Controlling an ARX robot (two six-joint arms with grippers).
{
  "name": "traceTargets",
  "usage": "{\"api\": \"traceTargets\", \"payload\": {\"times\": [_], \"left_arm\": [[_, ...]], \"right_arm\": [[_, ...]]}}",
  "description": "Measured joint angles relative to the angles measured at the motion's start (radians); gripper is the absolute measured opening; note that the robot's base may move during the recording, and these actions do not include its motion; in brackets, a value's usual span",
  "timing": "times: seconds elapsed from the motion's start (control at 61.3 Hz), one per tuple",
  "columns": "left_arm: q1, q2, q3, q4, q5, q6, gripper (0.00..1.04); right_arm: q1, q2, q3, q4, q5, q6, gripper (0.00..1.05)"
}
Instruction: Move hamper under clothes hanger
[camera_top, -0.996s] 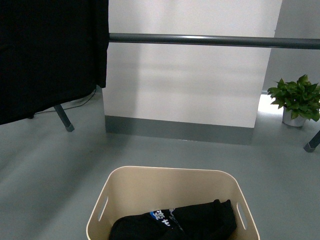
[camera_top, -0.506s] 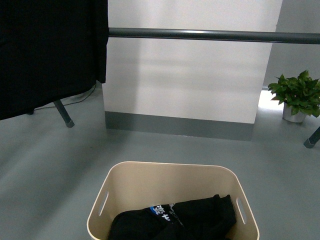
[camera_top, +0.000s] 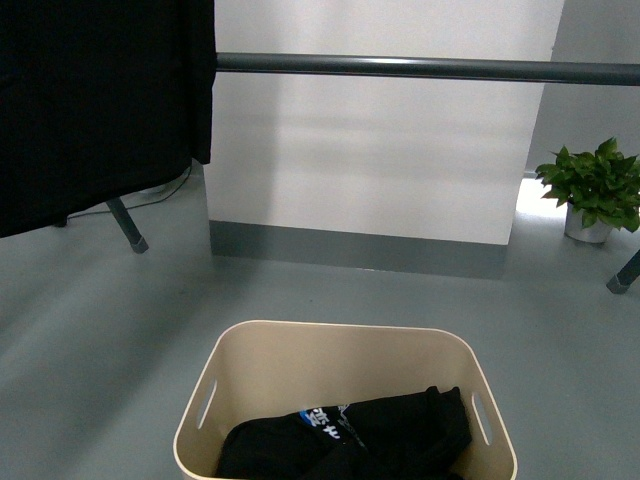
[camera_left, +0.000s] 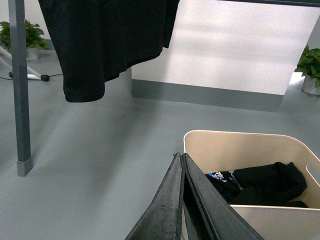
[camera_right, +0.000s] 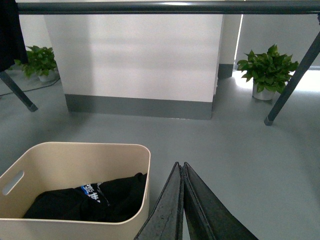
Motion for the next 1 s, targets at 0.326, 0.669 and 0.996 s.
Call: {"api": "traceTargets", "payload": {"times": [0.326,0.669,0.996], "left_arm": [[0.0,0.0,0.0,-0.001,0.0,-0.001,0.35],[0.0,0.0,0.0,-0.001,0.0,-0.001,0.98],[0.0,0.0,0.0,-0.001,0.0,-0.001,0.98]], "right_arm": [[0.0,-0.001,0.0,-0.001,0.0,0.0,0.23],[0.0,-0.001,0.0,-0.001,0.0,0.0,0.83],[0.0,-0.001,0.0,-0.001,0.0,0.002,0.97]]}}
